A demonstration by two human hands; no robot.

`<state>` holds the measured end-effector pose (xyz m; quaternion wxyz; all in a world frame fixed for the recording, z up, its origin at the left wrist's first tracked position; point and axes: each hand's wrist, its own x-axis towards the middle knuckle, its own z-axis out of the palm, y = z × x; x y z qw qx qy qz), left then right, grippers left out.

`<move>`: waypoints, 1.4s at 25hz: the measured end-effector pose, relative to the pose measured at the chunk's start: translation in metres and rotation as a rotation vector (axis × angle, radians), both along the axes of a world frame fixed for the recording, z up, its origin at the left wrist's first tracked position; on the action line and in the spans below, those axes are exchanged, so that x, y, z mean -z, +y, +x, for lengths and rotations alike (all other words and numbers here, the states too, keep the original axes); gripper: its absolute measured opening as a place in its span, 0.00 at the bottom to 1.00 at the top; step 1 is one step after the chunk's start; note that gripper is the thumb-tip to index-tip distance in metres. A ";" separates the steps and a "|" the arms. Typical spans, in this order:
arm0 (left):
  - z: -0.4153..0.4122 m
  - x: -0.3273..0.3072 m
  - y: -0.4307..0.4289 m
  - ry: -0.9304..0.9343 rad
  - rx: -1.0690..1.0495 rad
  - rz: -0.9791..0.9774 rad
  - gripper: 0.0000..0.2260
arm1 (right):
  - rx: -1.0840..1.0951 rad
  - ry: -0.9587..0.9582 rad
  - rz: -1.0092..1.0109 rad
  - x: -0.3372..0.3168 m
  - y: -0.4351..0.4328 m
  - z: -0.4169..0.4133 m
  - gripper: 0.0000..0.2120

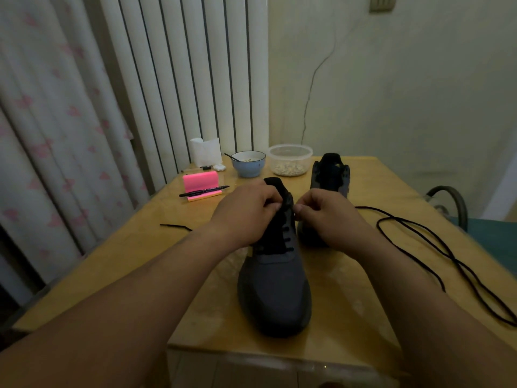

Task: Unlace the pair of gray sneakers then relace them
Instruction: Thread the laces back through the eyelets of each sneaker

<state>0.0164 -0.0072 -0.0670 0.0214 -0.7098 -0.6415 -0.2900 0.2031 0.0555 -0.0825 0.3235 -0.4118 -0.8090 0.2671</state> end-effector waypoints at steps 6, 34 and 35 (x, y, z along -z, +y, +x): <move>0.006 -0.005 0.003 0.036 -0.047 -0.045 0.06 | 0.005 -0.010 0.025 -0.003 -0.005 -0.008 0.06; -0.001 0.063 -0.054 -0.690 -0.151 -0.123 0.48 | 0.224 1.076 -0.607 -0.032 -0.008 0.061 0.10; 0.000 0.061 -0.055 -0.684 -0.153 -0.112 0.46 | 0.151 1.080 -0.626 -0.035 -0.012 0.060 0.10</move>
